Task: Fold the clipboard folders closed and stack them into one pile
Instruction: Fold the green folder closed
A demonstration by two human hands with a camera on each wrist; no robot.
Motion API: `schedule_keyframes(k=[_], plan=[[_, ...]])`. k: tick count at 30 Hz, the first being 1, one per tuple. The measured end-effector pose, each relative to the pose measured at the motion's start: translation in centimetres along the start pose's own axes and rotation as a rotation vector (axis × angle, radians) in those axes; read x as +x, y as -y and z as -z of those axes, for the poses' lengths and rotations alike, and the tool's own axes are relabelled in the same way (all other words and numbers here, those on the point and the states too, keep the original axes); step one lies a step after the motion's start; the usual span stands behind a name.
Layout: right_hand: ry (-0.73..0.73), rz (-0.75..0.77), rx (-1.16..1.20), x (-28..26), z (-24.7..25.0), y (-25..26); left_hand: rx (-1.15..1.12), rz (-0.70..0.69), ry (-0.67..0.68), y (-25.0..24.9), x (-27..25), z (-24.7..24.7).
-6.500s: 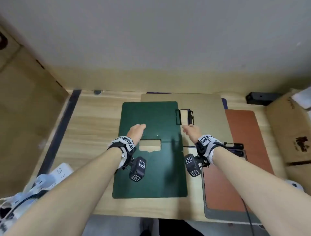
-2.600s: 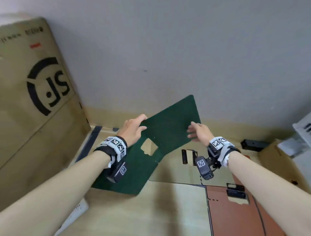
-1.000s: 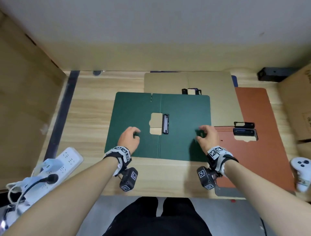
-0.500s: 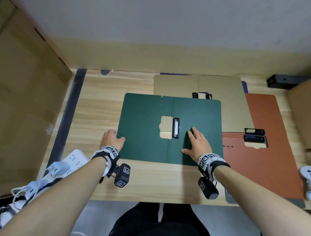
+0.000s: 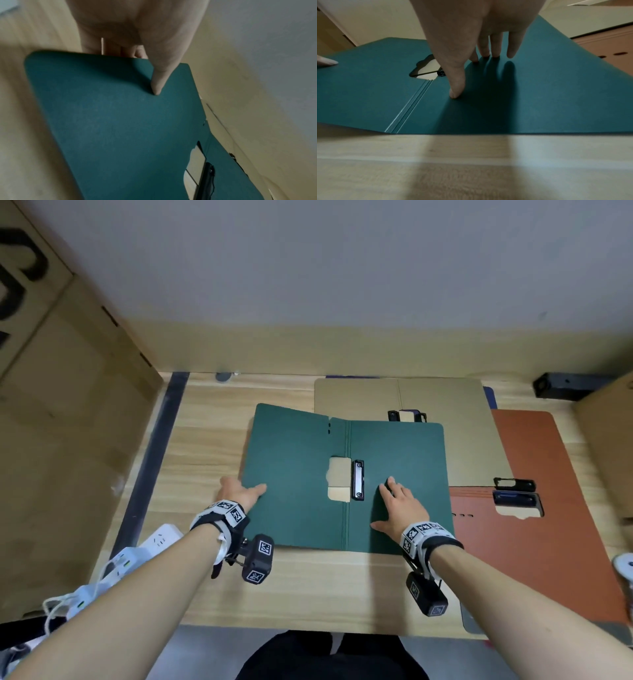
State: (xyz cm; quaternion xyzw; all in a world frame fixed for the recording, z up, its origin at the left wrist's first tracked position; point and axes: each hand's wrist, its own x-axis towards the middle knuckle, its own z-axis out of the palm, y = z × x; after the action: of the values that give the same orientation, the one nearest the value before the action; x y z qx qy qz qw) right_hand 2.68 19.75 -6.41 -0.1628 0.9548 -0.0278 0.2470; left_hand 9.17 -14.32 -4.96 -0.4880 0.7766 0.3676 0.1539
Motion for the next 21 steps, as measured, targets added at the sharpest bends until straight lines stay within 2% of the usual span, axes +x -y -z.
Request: schedule_keyframes(k=[5, 8, 12, 16, 18, 21], plan=[[0.153, 0.036, 0.146, -0.4, 3.1, -1.3, 0.129, -0.225, 0.145, -3.9, -3.8, 3.1], [0.059, 0.065, 0.203, -1.2, 5.0, -2.5, 0.062, -0.354, 0.288, -7.3, -7.6, 3.1], [-0.040, 0.058, 0.262, -2.8, 6.0, -5.3, -0.028, -0.502, 0.438, -11.0, -12.7, 0.1], [-0.111, 0.042, 0.406, -3.9, 6.9, -8.4, -0.015, -0.637, 0.324, -13.2, -16.6, -3.8], [-0.112, 0.023, 0.536, -4.4, 7.4, -9.9, -0.023, -0.646, 0.330, -13.4, -17.3, -6.3], [0.001, -0.058, 0.954, -5.4, 7.7, -11.2, -0.008, -0.588, 0.334, -12.9, -17.3, -9.7]])
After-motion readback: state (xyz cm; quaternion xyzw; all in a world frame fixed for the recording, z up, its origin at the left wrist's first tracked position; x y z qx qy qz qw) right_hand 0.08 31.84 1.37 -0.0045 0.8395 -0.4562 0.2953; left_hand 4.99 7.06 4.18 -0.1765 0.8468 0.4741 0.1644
